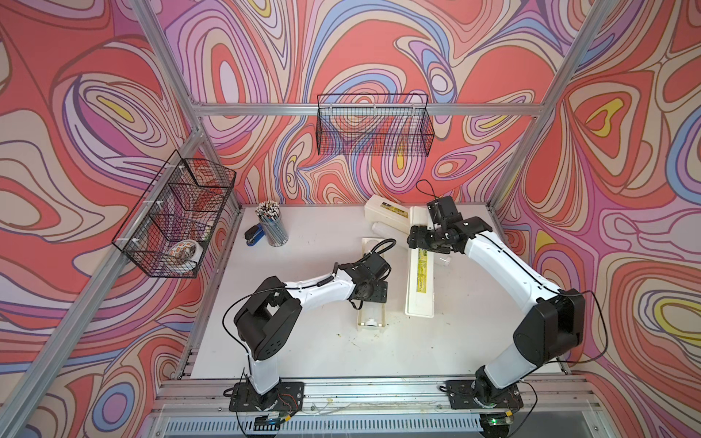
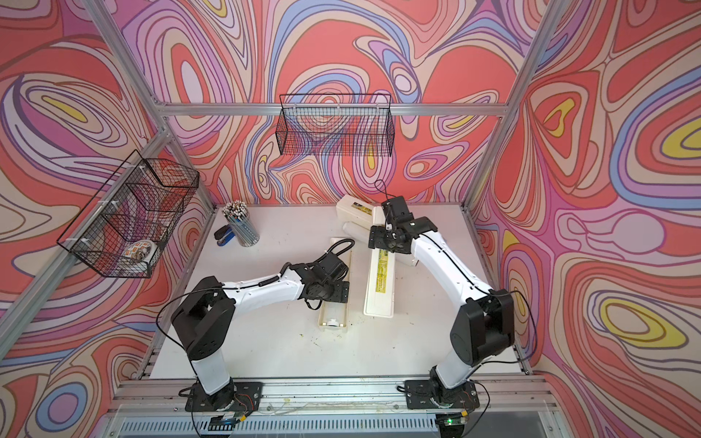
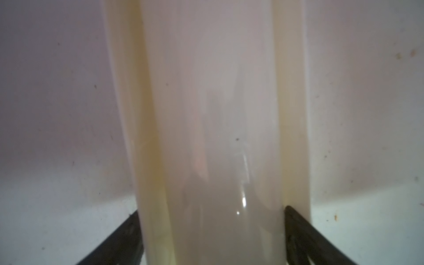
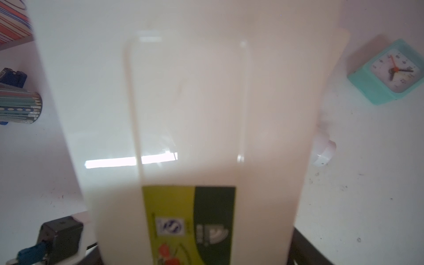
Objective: Put plastic wrap rolls into dispensers
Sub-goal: Adjust the plastic wrap cutting box at the center of the board, then close the lid on the plastic wrap cutting box.
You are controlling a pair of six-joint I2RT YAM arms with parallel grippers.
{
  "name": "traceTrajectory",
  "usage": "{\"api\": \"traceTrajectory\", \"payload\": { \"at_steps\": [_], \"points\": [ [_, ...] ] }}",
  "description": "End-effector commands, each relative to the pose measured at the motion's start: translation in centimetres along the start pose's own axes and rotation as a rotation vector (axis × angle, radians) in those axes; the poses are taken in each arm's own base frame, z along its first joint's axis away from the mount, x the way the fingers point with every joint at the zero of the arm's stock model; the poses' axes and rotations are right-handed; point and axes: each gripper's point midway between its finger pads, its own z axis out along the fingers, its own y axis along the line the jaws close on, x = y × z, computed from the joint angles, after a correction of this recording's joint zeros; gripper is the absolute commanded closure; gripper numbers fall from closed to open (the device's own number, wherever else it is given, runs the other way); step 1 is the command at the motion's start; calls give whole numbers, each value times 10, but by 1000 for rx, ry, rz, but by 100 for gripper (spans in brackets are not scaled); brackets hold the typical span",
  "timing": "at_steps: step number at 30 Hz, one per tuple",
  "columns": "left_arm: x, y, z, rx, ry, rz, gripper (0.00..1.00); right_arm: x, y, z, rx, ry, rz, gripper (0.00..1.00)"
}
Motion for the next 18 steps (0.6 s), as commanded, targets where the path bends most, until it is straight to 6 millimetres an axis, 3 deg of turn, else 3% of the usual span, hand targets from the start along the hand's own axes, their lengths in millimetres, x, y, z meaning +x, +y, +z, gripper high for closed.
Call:
{"api": "traceTrajectory", "payload": {
  "at_steps": [1, 6, 10, 14, 18],
  "points": [
    [10, 19, -17, -85, 22, 54, 0, -2, 6, -4, 53, -15, 46, 63],
    [-44, 23, -70, -93, -188, 80, 0, 1, 17, -9, 86, -30, 65, 63],
    [-67, 39, -92, -17, -228, 22, 0, 6, 30, -9, 106, -36, 76, 63],
    [-69, 67, -100, 84, -219, -81, 0, 12, 46, -8, 136, -33, 80, 63],
    [-53, 87, -102, 115, -218, -117, 0, 24, 74, 3, 158, -9, 64, 63]
  ]
}}
